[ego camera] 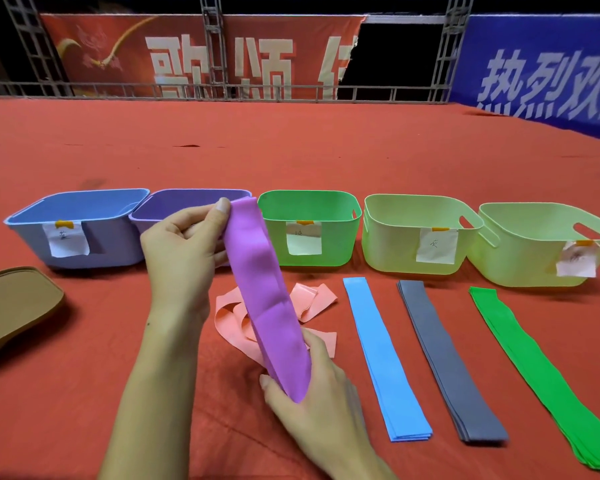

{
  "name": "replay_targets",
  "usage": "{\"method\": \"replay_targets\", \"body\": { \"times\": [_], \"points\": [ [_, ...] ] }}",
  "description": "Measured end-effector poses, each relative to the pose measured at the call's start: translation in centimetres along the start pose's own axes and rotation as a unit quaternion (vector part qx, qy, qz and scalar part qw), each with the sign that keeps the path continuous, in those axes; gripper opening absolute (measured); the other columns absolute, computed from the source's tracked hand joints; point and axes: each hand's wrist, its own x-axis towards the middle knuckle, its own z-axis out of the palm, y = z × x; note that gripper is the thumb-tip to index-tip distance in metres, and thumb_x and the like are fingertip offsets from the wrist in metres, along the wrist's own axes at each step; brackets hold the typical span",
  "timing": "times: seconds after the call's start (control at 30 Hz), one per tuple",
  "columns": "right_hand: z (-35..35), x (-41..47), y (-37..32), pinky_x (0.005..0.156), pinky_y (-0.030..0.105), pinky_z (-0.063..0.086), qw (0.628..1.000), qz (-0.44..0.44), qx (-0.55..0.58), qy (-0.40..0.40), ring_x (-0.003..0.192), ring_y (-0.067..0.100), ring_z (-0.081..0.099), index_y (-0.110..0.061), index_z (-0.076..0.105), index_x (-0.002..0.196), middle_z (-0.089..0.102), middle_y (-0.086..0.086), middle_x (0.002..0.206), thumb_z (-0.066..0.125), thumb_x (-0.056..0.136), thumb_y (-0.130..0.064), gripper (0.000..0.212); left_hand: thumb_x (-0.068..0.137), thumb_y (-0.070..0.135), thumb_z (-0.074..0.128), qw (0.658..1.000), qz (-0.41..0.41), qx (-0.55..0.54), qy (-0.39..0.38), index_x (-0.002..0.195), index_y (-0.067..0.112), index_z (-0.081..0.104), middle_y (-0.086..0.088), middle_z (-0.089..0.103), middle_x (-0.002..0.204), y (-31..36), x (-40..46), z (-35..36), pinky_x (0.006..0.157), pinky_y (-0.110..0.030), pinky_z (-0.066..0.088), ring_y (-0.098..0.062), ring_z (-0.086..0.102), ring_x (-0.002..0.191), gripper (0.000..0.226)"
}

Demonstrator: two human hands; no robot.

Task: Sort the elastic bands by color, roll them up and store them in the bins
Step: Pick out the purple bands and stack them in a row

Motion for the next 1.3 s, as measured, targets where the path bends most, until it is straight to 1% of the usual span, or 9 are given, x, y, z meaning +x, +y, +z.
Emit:
{"method": "replay_targets", "body": {
  "times": [0.17, 0.37, 0.5, 0.73, 0.87, 1.0, 1.13, 1.23, 1.3],
  "points": [
    [0.6, 0.1, 0.7, 0.083, 0.028, 0.058, 0.998, 0.015, 0.06, 0.028, 0.094, 0.008, 0.065, -0.048, 0.042, 0.113, 0.065, -0.018, 0.105, 0.074, 0.072, -0.071, 0.057, 0.097, 0.025, 0.079, 1.0, -0.011, 0.007, -0.003, 0.092, 0.011, 0.081, -0.001, 0.078, 0.076, -0.8, 0.5, -0.3, 0.059, -0.027, 0.057, -0.015, 0.07, 0.069, 0.015],
    [0.2, -0.1, 1.0, 0.085, 0.034, 0.059, 0.996, -0.004, 0.076, -0.05, 0.1, 0.011, 0.068, -0.052, 0.04, 0.13, 0.071, -0.02, 0.11, 0.079, 0.05, -0.09, 0.097, 0.097, 0.023, 0.079, 1.0, -0.024, 0.013, 0.005, 0.092, 0.012, 0.08, 0.002, 0.075, 0.071, -1.8, 1.1, -0.5, 0.053, -0.022, 0.053, -0.01, 0.064, 0.063, 0.012],
    [0.1, -0.1, 1.5, 0.082, 0.034, 0.059, 0.993, -0.036, 0.091, -0.073, 0.094, 0.012, 0.07, -0.054, 0.045, 0.13, 0.072, -0.02, 0.105, 0.066, 0.053, -0.102, 0.093, 0.098, 0.023, 0.078, 0.999, -0.031, 0.017, 0.005, 0.092, 0.013, 0.08, 0.002, 0.075, 0.072, -2.5, 1.3, -0.6, 0.054, -0.021, 0.053, -0.011, 0.063, 0.065, 0.011],
    [-1.4, 0.2, 2.5, 0.109, 0.035, 0.051, 0.975, -0.067, 0.15, -0.146, 0.124, -0.005, 0.06, -0.053, 0.043, 0.144, 0.063, -0.029, 0.133, 0.066, 0.096, -0.059, 0.053, 0.098, 0.025, 0.078, 0.999, -0.042, 0.027, 0.019, 0.094, 0.009, 0.08, -0.008, 0.07, 0.084, -4.1, 2.4, -1.5, 0.056, -0.023, 0.055, -0.019, 0.059, 0.074, 0.017],
    [-3.0, 0.0, 2.4, 0.119, 0.026, 0.038, 0.968, -0.104, 0.115, -0.196, 0.138, -0.018, 0.041, -0.059, 0.022, 0.157, 0.043, -0.04, 0.151, 0.055, 0.106, -0.037, 0.065, 0.099, 0.027, 0.077, 0.997, -0.058, 0.032, 0.028, 0.097, 0.008, 0.08, -0.008, 0.071, 0.086, -4.9, 2.8, -1.9, 0.06, -0.024, 0.057, -0.017, 0.061, 0.074, 0.019],
    [-3.9, 0.0, 2.4, 0.121, 0.035, 0.039, 0.96, -0.131, 0.103, -0.227, 0.144, -0.007, 0.043, -0.07, 0.014, 0.154, 0.039, -0.037, 0.157, 0.057, 0.1, -0.026, 0.082, 0.098, 0.029, 0.077, 0.996, -0.068, 0.034, 0.04, 0.097, 0.011, 0.08, -0.001, 0.072, 0.083, -5.7, 3.1, -1.9, 0.061, -0.025, 0.056, -0.012, 0.062, 0.071, 0.018],
    [-4.6, 0.1, 3.0, 0.102, 0.041, 0.059, 0.951, -0.104, 0.148, -0.25, 0.108, 0.012, 0.075, -0.061, 0.035, 0.152, 0.073, -0.008, 0.13, 0.069, 0.094, -0.021, 0.079, 0.099, 0.029, 0.077, 0.995, -0.077, 0.054, 0.032, 0.097, 0.014, 0.079, 0.005, 0.071, 0.08, -6.5, 3.2, -1.8, 0.069, -0.031, 0.053, -0.005, 0.062, 0.068, 0.015],
    [-5.4, 0.3, 3.5, 0.094, 0.049, 0.062, 0.95, -0.072, 0.151, -0.262, 0.092, 0.024, 0.08, -0.057, 0.042, 0.148, 0.078, 0.005, 0.113, 0.079, 0.087, -0.026, 0.078, 0.1, 0.029, 0.075, 0.993, -0.084, 0.078, 0.011, 0.093, 0.018, 0.078, 0.006, 0.071, 0.08, -7.2, 3.1, -1.6, 0.071, -0.033, 0.053, -0.006, 0.061, 0.07, 0.013],
    [-6.1, 0.2, 3.7, 0.092, 0.044, 0.063, 0.954, -0.066, 0.14, -0.258, 0.09, 0.02, 0.079, -0.057, 0.042, 0.148, 0.079, 0.006, 0.109, 0.083, 0.085, -0.026, 0.081, 0.101, 0.026, 0.074, 0.992, -0.092, 0.085, -0.003, 0.092, 0.019, 0.077, 0.003, 0.07, 0.082, -7.9, 3.1, -1.6, 0.068, -0.03, 0.055, -0.009, 0.061, 0.074, 0.012]
  ]
}}
